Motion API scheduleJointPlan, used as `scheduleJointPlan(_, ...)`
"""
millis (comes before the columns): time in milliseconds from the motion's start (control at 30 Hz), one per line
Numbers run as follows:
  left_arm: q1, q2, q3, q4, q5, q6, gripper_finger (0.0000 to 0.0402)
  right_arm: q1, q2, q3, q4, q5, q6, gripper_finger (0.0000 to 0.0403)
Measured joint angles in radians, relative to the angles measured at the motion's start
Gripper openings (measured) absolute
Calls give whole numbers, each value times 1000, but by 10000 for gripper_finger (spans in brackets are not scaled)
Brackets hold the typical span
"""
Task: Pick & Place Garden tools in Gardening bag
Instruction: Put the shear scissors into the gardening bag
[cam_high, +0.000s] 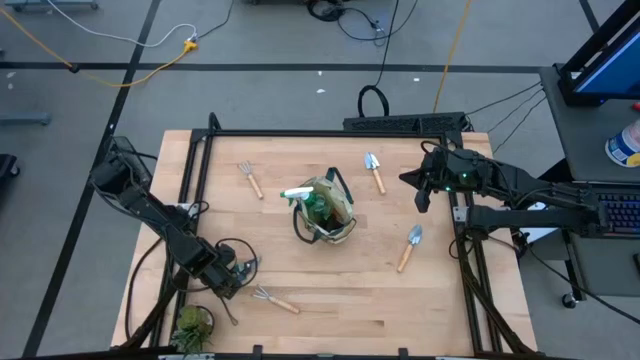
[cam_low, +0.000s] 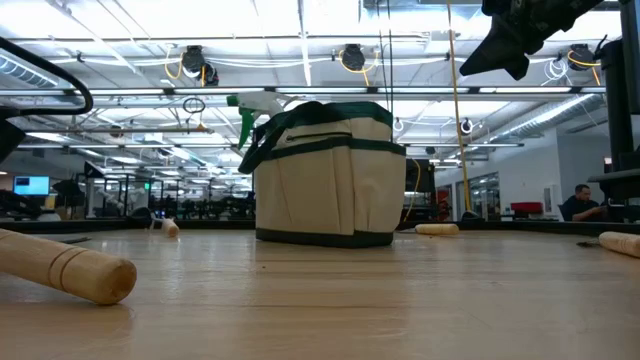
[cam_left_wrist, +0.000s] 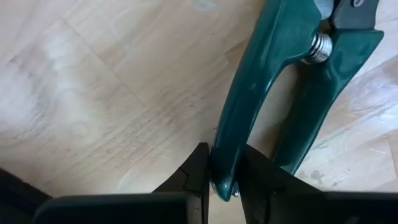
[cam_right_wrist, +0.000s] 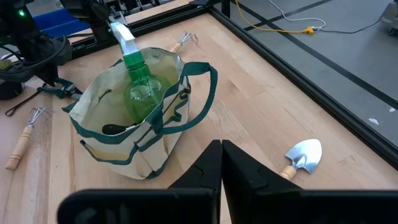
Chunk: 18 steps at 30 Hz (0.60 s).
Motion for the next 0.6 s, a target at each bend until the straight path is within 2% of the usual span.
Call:
scheduleJointPlan(300, 2, -18, -4, 50, 36, 33, 53, 0, 0, 0, 36, -2, -2, 1)
scheduleJointPlan(467, 2, -116, -4, 100, 35, 24, 53, 0, 0, 0, 100, -60, -12, 1)
scheduleJointPlan(600, 2, -220, -4, 89, -4, 1, 53, 0, 0, 0, 150, -112, -23, 1)
